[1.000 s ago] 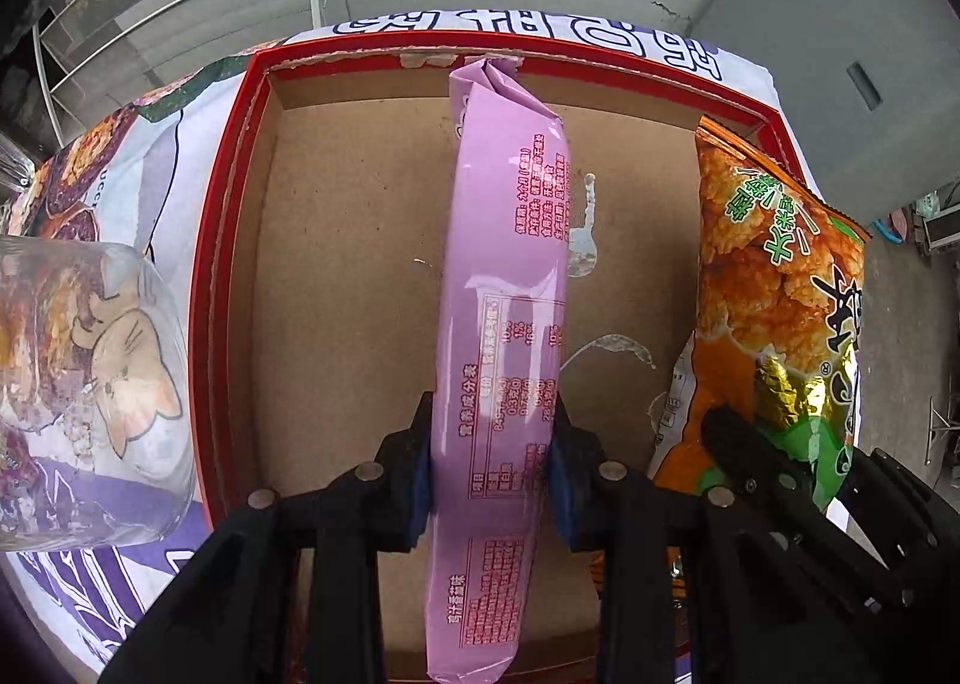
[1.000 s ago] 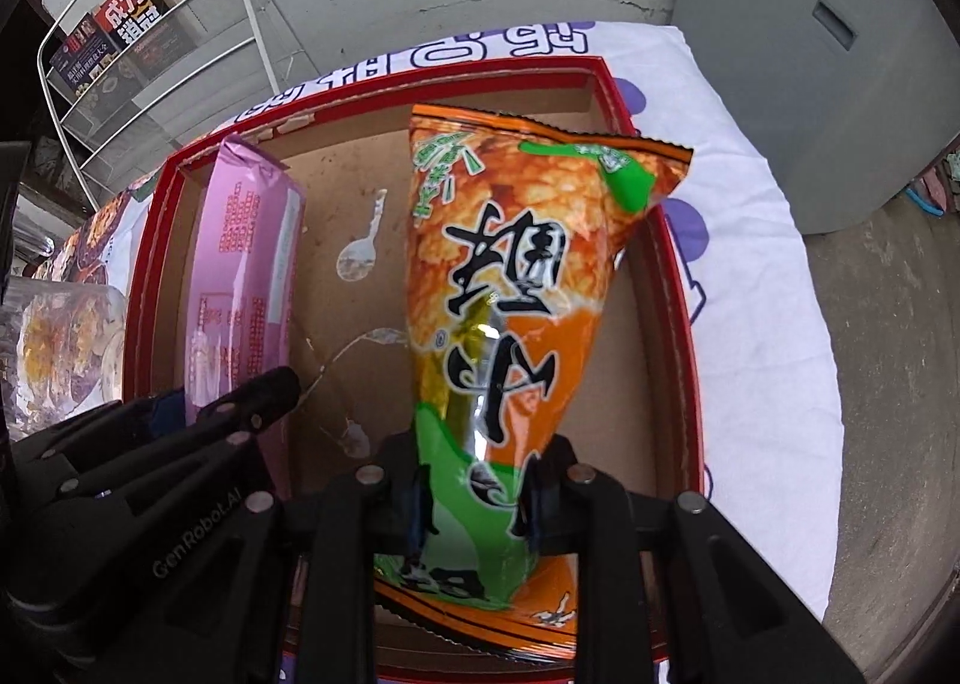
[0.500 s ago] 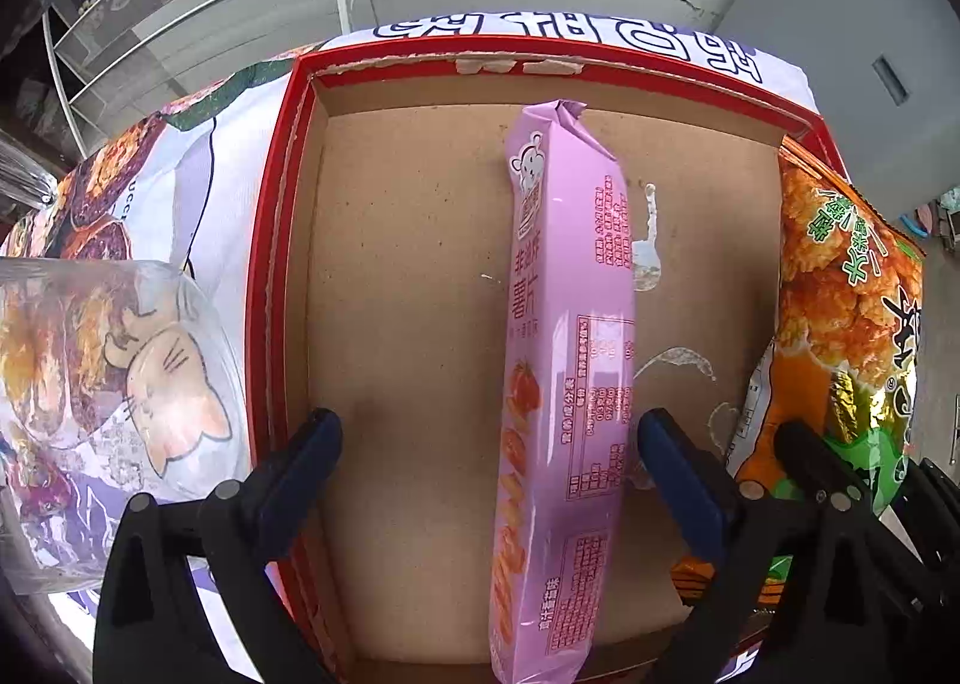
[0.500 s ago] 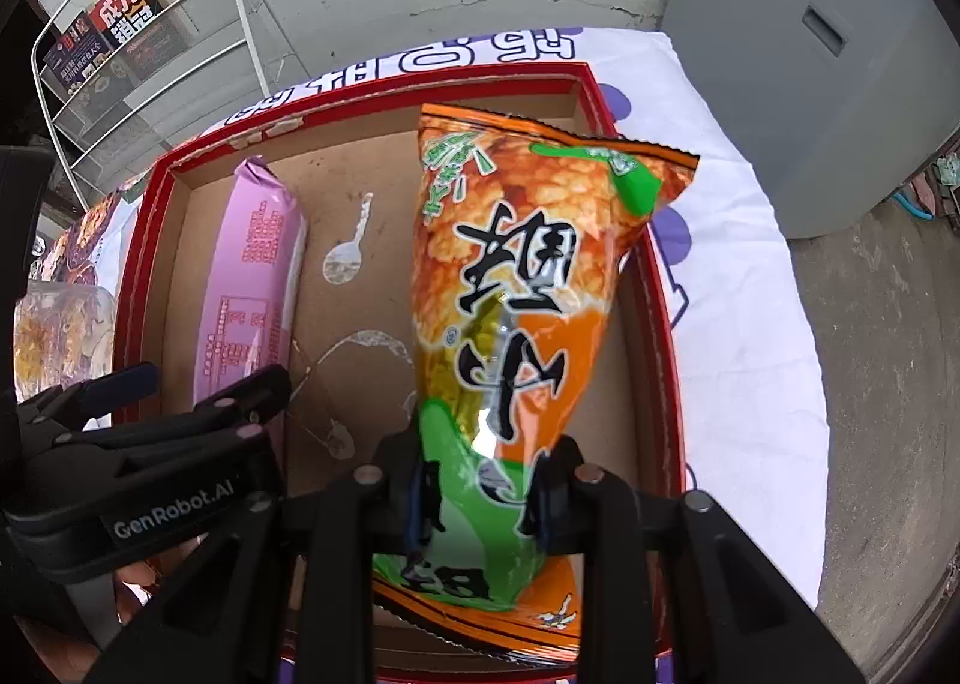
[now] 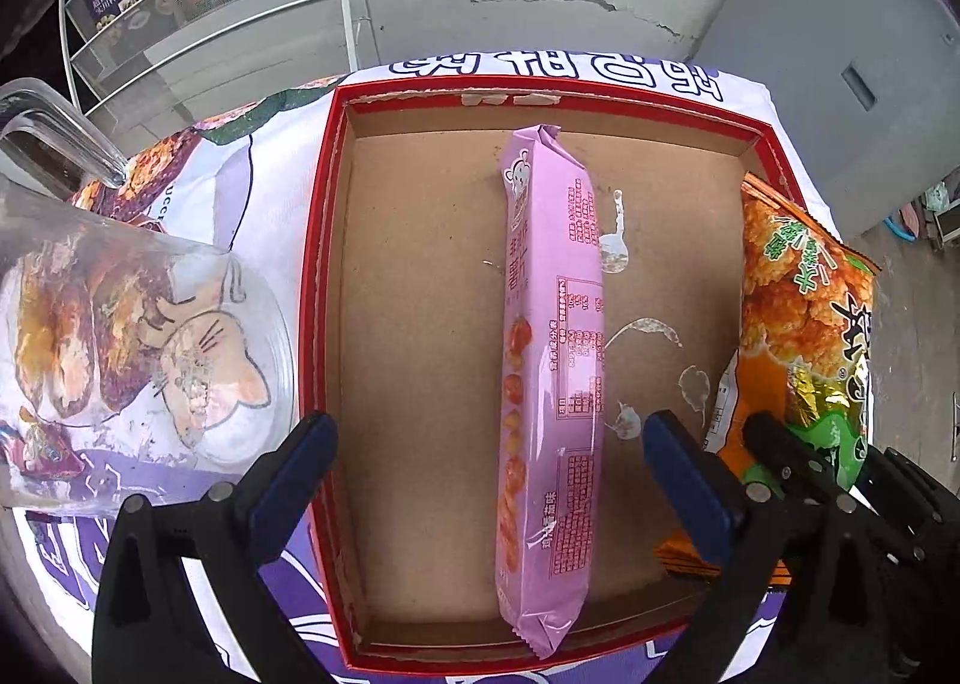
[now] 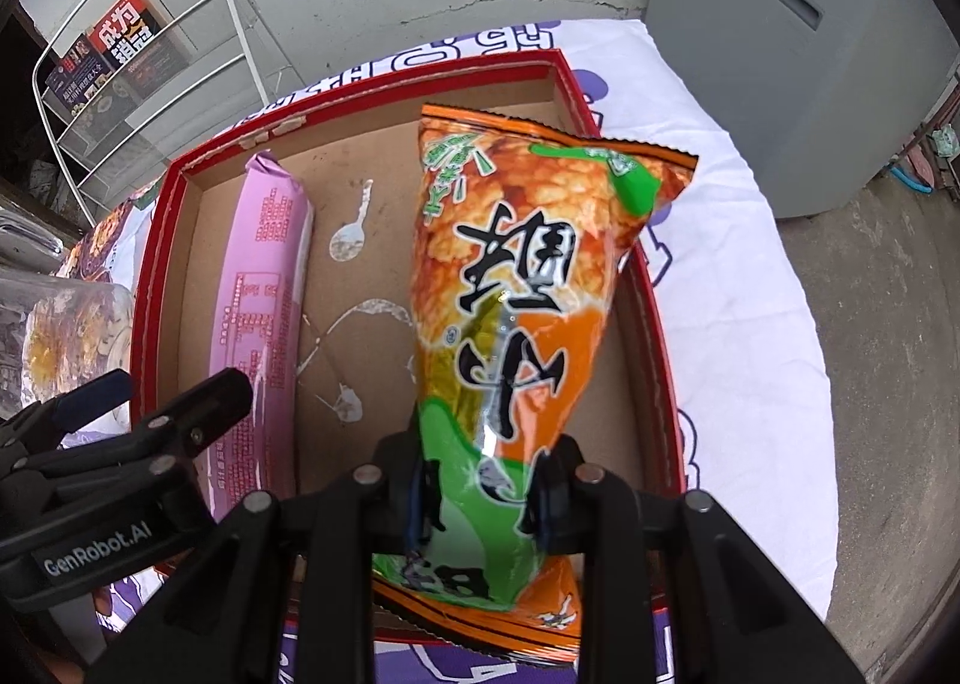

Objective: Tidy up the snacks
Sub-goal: 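Lower both packs into the tray and open both tools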

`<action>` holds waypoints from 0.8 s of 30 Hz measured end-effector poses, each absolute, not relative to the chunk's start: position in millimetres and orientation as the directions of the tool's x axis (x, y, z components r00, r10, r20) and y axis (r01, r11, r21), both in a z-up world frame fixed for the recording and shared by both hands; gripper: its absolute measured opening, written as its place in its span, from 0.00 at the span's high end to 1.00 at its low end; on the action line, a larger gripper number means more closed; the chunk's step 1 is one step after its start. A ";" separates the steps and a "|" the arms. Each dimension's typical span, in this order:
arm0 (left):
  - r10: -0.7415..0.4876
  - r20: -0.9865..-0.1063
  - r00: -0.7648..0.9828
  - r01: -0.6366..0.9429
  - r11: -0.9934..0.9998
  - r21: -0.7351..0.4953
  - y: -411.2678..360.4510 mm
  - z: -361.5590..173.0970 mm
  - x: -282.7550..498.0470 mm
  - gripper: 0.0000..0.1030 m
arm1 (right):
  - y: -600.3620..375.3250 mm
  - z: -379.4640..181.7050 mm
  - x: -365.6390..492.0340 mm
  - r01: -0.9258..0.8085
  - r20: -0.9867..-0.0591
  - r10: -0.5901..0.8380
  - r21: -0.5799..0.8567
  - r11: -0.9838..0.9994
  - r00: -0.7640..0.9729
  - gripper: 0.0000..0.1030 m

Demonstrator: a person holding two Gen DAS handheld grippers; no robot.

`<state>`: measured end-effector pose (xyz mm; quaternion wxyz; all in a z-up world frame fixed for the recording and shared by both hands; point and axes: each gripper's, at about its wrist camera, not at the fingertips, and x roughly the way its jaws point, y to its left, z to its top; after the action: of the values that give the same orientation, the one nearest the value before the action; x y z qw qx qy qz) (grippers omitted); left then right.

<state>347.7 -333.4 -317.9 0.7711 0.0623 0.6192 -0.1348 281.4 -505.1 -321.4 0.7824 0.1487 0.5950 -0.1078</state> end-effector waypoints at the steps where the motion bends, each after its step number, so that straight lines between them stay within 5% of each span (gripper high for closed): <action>1: -0.129 -0.971 0.200 0.290 0.955 -0.067 -333.4 -317.7 346.0 0.00 | -505.6 -322.6 280.6 0.348 -0.964 0.011 0.107 0.931 0.267 0.73; 7: -0.148 -0.966 0.210 0.290 0.954 -0.083 -330.4 -315.3 338.1 0.00 | -510.7 -310.4 274.1 0.365 -0.948 -0.023 0.099 0.926 0.316 0.54; 24: -0.285 -0.900 0.329 0.228 0.949 -0.217 -292.3 -250.1 299.8 0.00 | -473.0 -225.8 232.7 0.368 -0.830 -0.198 0.009 0.930 0.521 0.53</action>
<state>299.8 -292.3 -250.1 0.8148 -0.0256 0.5573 -0.1576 232.7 -473.0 -225.8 0.8672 0.0920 0.4615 -0.1632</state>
